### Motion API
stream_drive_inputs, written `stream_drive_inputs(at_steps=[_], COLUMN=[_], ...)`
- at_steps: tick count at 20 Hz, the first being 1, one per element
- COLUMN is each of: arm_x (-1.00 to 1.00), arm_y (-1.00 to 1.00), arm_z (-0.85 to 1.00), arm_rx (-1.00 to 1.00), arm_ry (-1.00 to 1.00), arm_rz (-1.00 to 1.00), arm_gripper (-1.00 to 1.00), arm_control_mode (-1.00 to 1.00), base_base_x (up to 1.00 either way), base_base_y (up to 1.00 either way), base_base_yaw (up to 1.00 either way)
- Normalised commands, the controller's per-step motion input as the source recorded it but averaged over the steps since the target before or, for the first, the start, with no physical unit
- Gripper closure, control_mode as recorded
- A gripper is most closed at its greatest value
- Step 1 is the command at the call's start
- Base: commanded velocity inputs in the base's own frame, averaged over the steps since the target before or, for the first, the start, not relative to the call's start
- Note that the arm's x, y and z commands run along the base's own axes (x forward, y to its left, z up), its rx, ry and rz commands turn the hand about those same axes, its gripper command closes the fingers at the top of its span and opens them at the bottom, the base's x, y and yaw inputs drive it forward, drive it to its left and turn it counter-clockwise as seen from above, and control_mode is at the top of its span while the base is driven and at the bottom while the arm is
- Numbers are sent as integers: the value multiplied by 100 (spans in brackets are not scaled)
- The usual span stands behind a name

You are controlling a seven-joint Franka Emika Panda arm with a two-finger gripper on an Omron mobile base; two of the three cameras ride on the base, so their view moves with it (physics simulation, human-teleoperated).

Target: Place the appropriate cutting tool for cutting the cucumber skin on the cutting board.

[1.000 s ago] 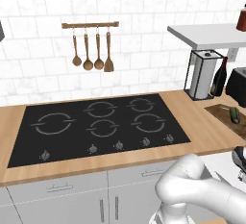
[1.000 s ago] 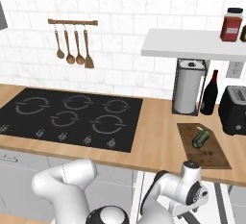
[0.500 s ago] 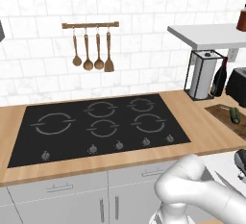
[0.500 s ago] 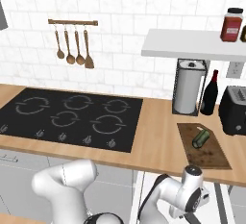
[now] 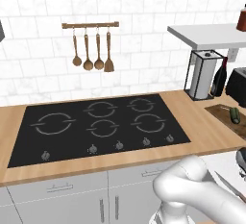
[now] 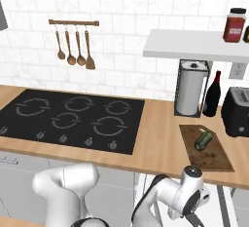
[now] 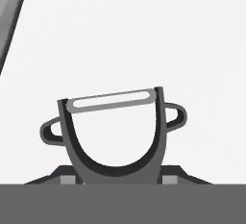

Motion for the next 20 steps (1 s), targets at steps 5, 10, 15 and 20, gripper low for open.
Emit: stream_drive_inputs(at_steps=[5, 10, 15, 20], arm_x=[-51, -32, -1, 36], arm_y=[0, 0, 0, -7], arm_z=[100, 100, 100, 79], arm_rx=[-6, -7, -4, 0], arm_ry=[0, 0, -8, -8], arm_rz=[3, 6, 7, 7], arm_gripper=[100, 100, 100, 100], arm_control_mode=[-100, -100, -100, -100], base_base_x=[0, 0, 0, 0], base_base_y=[0, 0, 0, 0], base_base_yaw=[0, 0, 0, 0])
